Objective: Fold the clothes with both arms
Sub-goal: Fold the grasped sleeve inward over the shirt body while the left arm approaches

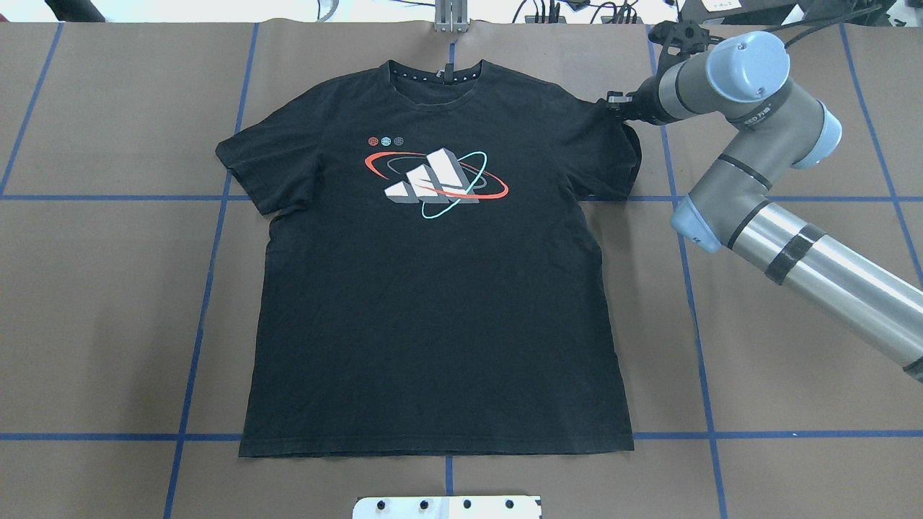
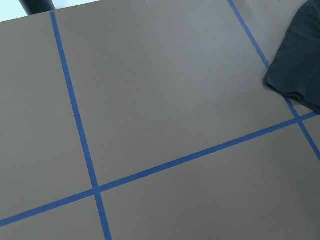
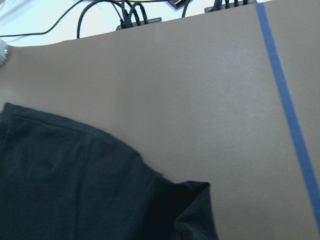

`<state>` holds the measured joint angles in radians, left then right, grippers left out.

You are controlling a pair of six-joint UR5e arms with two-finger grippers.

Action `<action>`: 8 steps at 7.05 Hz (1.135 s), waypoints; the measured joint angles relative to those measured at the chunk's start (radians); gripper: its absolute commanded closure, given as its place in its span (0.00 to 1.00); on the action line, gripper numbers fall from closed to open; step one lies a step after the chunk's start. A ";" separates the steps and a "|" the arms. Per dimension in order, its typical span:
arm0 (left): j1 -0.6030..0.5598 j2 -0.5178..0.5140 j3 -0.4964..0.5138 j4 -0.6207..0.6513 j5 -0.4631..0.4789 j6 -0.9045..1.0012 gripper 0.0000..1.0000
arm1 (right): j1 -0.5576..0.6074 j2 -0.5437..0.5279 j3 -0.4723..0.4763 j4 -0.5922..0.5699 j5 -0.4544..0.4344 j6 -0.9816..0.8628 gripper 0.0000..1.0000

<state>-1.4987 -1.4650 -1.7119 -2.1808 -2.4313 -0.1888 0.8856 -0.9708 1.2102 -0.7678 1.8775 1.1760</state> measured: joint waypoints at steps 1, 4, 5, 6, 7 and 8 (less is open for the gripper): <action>0.000 0.000 -0.001 0.000 0.000 0.000 0.00 | -0.029 0.039 0.022 -0.004 0.010 0.085 1.00; 0.000 0.000 0.002 0.000 0.000 0.002 0.00 | -0.106 0.178 -0.041 -0.055 -0.030 0.207 1.00; 0.001 -0.002 0.003 0.000 0.000 0.002 0.00 | -0.118 0.220 -0.097 -0.059 -0.054 0.211 1.00; 0.004 -0.011 0.004 0.001 0.000 0.002 0.00 | -0.123 0.241 -0.130 -0.061 -0.071 0.216 0.01; 0.016 -0.036 0.013 0.002 0.001 0.000 0.00 | -0.132 0.255 -0.154 -0.065 -0.097 0.231 0.00; 0.041 -0.096 0.044 0.002 0.002 -0.031 0.00 | -0.145 0.261 -0.163 -0.068 -0.127 0.254 0.00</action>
<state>-1.4573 -1.5614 -1.6679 -2.1785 -2.4290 -0.2197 0.7405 -0.7101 1.0467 -0.8357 1.7508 1.4297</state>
